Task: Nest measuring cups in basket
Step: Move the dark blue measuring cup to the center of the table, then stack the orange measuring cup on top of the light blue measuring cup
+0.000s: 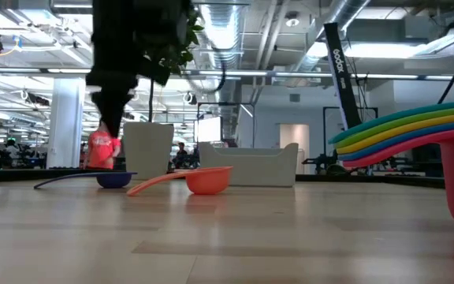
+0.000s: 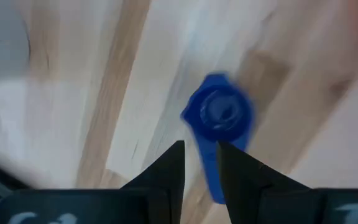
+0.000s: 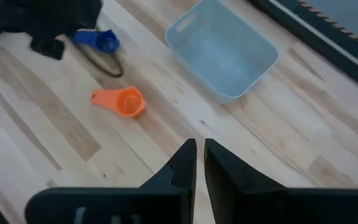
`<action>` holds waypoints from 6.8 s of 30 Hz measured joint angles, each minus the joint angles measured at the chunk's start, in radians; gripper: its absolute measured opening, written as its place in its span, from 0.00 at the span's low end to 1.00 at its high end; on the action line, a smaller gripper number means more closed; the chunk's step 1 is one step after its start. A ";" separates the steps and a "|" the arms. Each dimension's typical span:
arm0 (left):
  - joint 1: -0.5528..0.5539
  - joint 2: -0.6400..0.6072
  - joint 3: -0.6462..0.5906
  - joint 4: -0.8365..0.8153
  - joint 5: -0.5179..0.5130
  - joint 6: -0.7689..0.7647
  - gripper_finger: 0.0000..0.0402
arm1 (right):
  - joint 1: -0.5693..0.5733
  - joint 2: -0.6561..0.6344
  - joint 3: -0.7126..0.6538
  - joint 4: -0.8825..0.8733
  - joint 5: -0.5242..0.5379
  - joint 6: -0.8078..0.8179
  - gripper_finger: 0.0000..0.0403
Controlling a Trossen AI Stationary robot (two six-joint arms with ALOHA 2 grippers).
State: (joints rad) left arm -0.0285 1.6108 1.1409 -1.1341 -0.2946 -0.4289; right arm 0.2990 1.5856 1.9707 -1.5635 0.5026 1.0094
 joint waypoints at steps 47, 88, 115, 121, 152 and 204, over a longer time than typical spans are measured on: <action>-0.160 0.012 -0.253 0.541 0.235 -0.108 0.00 | 0.022 0.040 0.000 0.001 -0.008 0.032 0.14; -0.206 0.588 0.796 0.199 0.154 0.096 0.00 | 0.108 0.041 0.001 -0.007 -0.113 -0.023 0.14; -0.116 0.605 0.652 0.016 0.008 0.232 0.00 | 0.247 -0.075 0.166 -0.003 0.203 -0.023 0.14; -0.110 0.617 0.652 0.032 0.021 0.268 0.00 | 0.271 -0.098 0.166 -0.002 0.206 -0.016 0.14; -0.090 0.606 0.633 0.569 0.202 0.191 0.00 | 0.271 -0.096 0.166 0.003 0.201 -0.023 0.14; -0.503 -0.710 -0.348 0.298 -0.179 -0.215 0.00 | -0.013 0.423 0.134 -0.003 -0.134 -0.128 0.14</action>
State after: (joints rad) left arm -0.5313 0.9009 0.7930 -0.8358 -0.4732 -0.6443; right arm 0.2860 2.0084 2.1052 -1.5664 0.3684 0.8813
